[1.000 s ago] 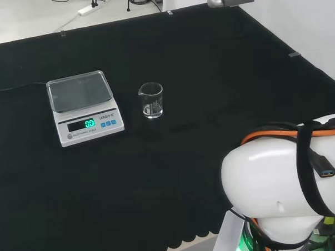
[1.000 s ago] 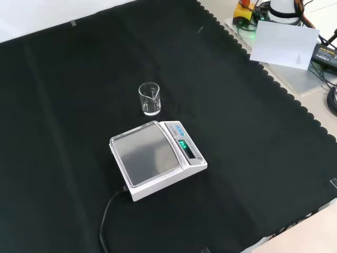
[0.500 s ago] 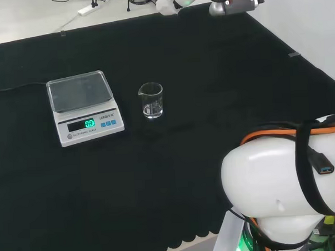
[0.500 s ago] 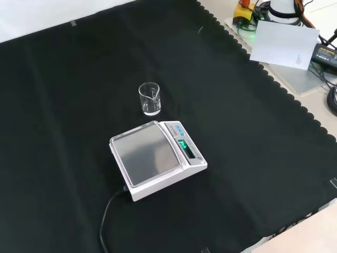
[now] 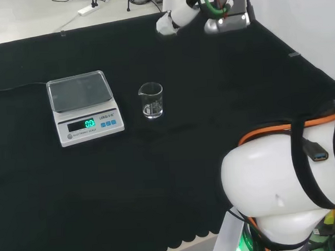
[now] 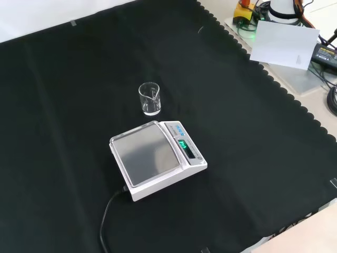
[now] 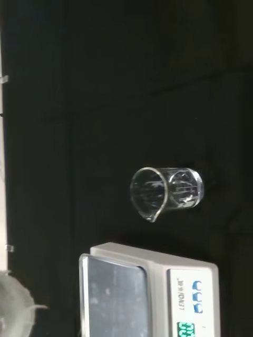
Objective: Pick up the beaker.
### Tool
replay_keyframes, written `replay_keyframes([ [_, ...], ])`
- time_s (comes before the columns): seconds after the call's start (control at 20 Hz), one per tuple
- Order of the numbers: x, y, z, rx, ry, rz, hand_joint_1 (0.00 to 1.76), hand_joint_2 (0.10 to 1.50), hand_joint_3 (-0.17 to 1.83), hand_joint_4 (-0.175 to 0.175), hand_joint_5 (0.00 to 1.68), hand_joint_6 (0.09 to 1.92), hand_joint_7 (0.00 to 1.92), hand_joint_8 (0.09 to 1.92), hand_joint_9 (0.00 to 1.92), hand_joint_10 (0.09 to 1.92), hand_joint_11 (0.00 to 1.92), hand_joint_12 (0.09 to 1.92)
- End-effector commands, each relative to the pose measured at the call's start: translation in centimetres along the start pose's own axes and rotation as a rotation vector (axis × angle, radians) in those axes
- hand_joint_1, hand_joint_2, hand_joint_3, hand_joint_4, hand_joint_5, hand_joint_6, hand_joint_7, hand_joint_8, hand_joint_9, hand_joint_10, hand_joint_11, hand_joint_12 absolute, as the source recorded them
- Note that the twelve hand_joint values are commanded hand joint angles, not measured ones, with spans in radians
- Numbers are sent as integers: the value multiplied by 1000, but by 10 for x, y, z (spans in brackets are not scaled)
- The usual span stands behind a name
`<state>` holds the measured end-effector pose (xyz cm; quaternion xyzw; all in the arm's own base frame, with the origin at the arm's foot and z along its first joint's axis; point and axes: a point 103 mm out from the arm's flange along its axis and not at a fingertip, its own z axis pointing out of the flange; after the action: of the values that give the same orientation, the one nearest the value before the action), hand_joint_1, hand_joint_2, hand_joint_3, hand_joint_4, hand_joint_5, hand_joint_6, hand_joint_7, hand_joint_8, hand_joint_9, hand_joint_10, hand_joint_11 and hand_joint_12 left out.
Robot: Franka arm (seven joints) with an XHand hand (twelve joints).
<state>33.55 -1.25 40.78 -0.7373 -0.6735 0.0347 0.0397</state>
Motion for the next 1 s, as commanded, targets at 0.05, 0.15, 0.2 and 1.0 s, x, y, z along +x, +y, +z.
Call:
replay_keyframes([
  [0.05,2,19,47,43,-5,-16,677,597,265,8,152,87,114,734,227,914,0,1492],
  [0.15,5,22,61,60,0,-27,678,596,262,9,152,87,113,733,226,914,0,1490],
  [0.2,10,25,65,74,-4,-36,679,596,261,10,153,87,113,733,226,914,0,1489],
  [1.0,55,61,139,159,7,-96,691,595,241,19,136,87,110,731,220,913,0,1471],
])
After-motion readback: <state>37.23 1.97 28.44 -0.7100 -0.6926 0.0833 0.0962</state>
